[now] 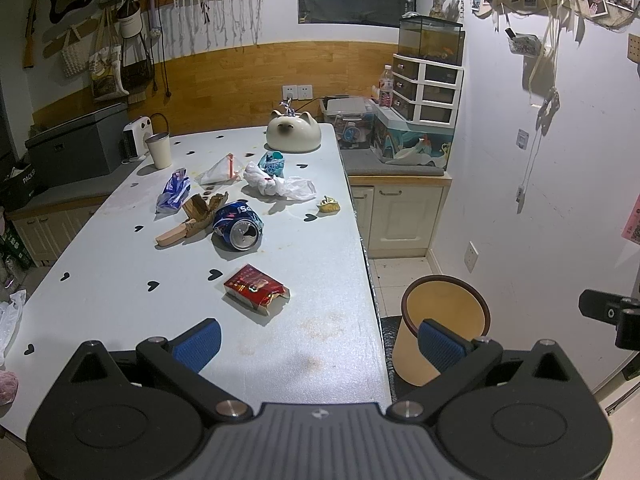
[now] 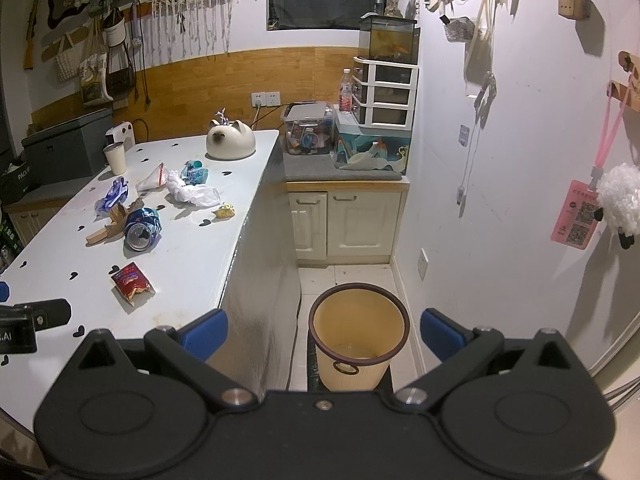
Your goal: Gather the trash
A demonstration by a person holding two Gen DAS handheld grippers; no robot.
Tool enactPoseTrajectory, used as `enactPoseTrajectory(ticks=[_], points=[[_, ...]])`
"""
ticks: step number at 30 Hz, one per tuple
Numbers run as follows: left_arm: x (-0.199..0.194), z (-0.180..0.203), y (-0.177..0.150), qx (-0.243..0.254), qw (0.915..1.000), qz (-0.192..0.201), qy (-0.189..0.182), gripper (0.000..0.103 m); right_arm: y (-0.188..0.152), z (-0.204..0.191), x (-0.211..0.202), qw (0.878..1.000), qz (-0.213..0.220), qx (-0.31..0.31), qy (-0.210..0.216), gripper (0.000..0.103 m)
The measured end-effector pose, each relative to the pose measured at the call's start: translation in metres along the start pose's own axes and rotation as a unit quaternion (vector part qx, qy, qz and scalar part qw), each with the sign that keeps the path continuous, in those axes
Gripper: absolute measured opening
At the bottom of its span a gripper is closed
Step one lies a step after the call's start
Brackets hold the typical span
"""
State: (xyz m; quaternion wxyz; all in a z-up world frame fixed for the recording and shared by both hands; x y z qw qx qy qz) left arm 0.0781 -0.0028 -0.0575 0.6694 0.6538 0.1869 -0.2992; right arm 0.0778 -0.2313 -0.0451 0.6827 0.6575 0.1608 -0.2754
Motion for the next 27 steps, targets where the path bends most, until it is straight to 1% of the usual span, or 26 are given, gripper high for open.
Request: enactPoseTrajectory(ticks=[17,19,20,22,27], points=[[0.001,-0.001,0.0,0.0,1.0,0.001,0.0,0.103,0.0,0.0,0.0,1.0,0.0,0.0,0.0,0.103],[0.0,-0.001,0.004,0.0,1.0,0.005,0.002,0.103,0.002,0.001,0.001,1.0,0.0,-0.001,0.001,0.103],[-0.001,0.005,0.009,0.0,1.0,0.007,0.003,0.103,0.003,0.001,0.001,1.0,0.001,-0.001,0.001,0.103],[0.0,0.005,0.012,0.0,0.9999,0.012,0.007,0.103,-0.002,-0.002,0.005,1.0,0.004,-0.003,0.002,0.103],[0.0,-0.002,0.019,-0.007,0.9995,0.026,0.018,0.103,0.003,-0.005,0.008,1.0,0.017,-0.013,0.013,0.103]])
Point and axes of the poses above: each gripper's, at about its wrist camera, not at the fingertips, and x roughly the way its jaws point, z to its right, y to its top, the point moved 10 cm from there along x, roughly the way its jaws point, and after that the axes turned 9 degrees about -y, right-handed, at the moved point
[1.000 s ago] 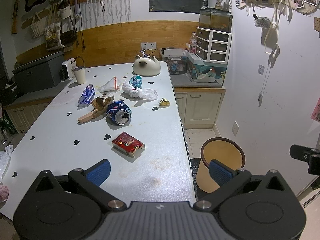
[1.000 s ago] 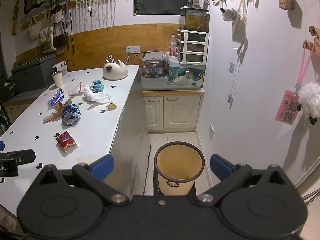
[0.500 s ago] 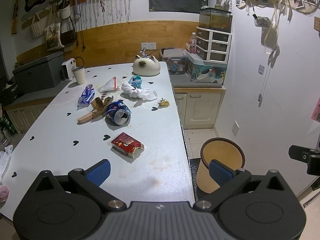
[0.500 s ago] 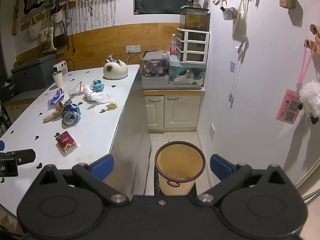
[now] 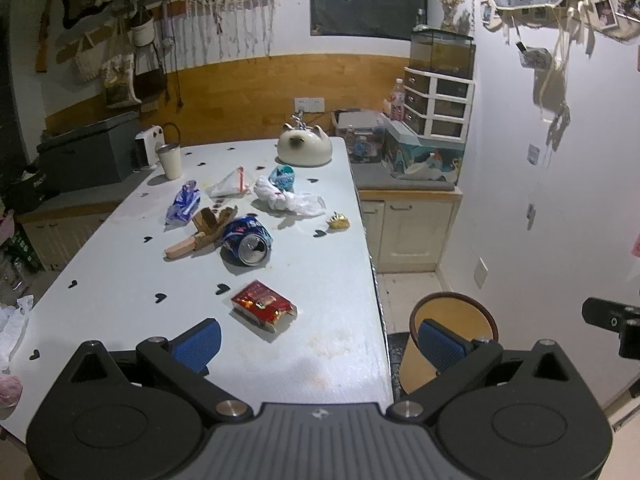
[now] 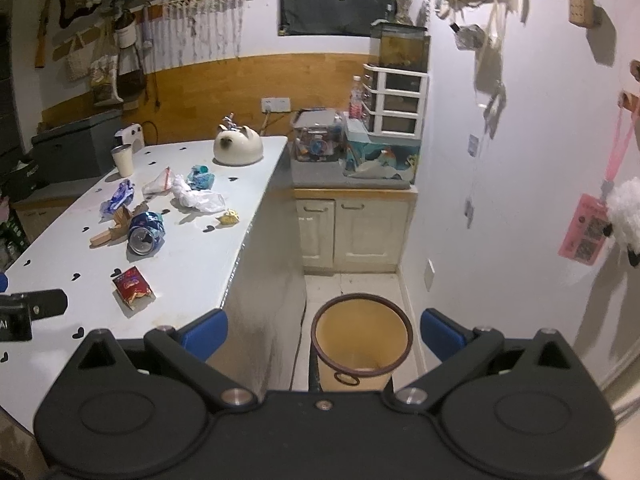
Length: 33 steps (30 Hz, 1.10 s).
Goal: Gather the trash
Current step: 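Grasp the torn cardboard with the left tool while the right tool grasps the red snack box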
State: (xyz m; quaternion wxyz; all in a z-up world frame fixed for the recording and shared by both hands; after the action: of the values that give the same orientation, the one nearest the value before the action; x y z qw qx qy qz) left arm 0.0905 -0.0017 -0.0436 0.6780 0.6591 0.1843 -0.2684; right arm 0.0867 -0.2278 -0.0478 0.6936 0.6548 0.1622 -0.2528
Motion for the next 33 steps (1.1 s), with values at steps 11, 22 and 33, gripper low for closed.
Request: enactPoseTrajectory(ticks=[11,22,33], points=[[0.016,-0.06,0.037,-0.006,0.999,0.043,0.011,0.103,0.041,-0.054,0.022,0.994,0.051,-0.063,0.074,0.103],[0.082,-0.169,0.106,0.048,0.9965,0.058,-0.036,0.103,0.072,-0.165,0.067,0.986,0.054,-0.091,0.129,0.103],[0.181,-0.247,0.145,0.085,0.9903,0.013,-0.109,0.103,0.06,-0.264,0.132,0.981,0.01,-0.118,0.156,0.103]])
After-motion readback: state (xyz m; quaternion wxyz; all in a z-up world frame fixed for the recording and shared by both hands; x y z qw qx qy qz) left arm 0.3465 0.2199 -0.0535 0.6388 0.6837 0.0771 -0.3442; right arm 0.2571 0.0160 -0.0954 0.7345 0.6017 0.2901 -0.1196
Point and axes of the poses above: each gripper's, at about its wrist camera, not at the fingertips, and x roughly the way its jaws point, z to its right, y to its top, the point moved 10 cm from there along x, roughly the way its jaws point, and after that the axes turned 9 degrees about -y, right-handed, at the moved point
